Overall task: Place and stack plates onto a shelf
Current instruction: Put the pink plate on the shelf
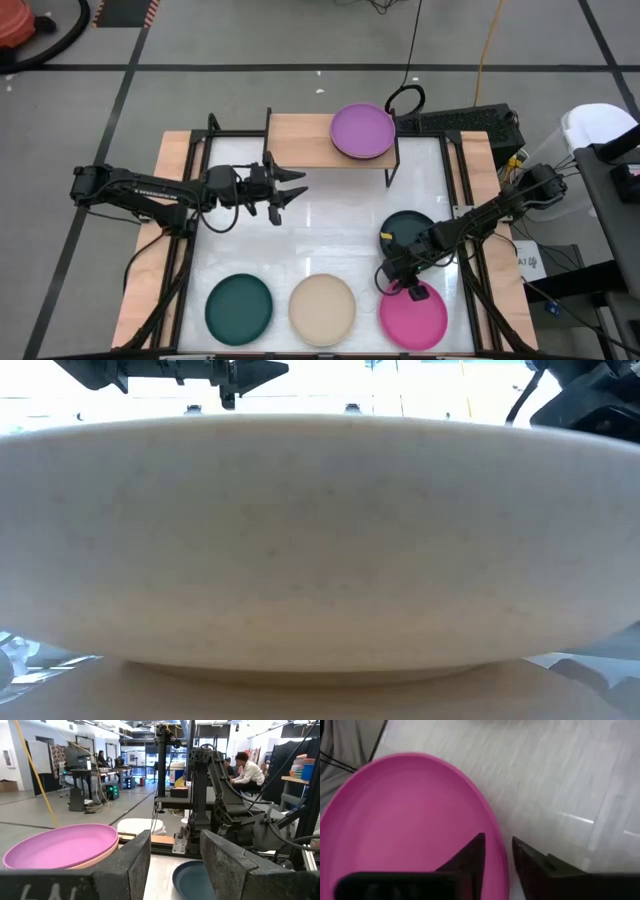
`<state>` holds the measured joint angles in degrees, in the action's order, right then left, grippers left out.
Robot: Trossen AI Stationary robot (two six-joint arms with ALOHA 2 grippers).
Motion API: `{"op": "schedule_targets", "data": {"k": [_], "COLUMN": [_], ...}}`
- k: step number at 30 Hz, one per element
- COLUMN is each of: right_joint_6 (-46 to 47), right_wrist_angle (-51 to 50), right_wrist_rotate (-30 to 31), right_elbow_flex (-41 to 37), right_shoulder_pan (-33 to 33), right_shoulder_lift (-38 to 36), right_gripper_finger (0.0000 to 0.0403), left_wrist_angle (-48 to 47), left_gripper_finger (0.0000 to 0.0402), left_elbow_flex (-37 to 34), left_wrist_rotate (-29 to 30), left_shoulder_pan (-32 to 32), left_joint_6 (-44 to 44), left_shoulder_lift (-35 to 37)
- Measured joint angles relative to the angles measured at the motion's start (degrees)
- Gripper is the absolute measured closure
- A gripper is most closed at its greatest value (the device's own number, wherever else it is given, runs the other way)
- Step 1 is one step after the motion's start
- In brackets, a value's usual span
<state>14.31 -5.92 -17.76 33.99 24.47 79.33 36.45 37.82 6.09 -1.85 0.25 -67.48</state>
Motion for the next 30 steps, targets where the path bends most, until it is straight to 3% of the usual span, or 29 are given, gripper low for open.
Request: {"op": "schedule_targets", "data": {"k": [5, 14, 16, 21, 25, 30], "right_joint_6": [-1.5, -2.5, -4.8, -13.1, -21.2, -24.3], "right_wrist_angle": [-0.8, -0.3, -0.3, 1.5, 6.8, 18.0], "right_wrist_rotate": [0.0, 1.3, 2.4, 14.8, 21.3, 19.3], "right_elbow_flex": [0.0, 3.6, 5.0, 9.4, 15.0, 22.4], "right_shoulder_pan": [-0.1, -5.5, -8.4, -16.3, -25.0, -38.3], "right_shoulder_lift": [0.0, -5.4, -8.2, -15.2, -17.4, -14.4], "right_gripper_finger": [0.0393, 0.0400, 0.0401, 0.0402, 0.0402, 0.0402], "left_wrist_angle": [0.0, 4.0, 3.5, 2.2, -1.0, -3.8], "left_gripper_finger": [0.0225, 0.0225, 0.0225, 0.0225, 0.0225, 0.0225], "left_elbow_flex": [0.0, 0.0, 0.6, 0.9, 1.0, 1.0], "left_wrist_rotate": [0.0, 0.0, 0.1, 0.1, 0.0, 0.2], "left_shoulder_pan": [0.1, -0.5, -1.0, -1.5, -2.2, -3.0], "left_joint_6": [-0.3, -0.4, -0.3, 2.4, 5.3, 5.5], "left_shoulder_lift": [0.0, 1.5, 3.5, 8.9, 14.5, 17.4]}}
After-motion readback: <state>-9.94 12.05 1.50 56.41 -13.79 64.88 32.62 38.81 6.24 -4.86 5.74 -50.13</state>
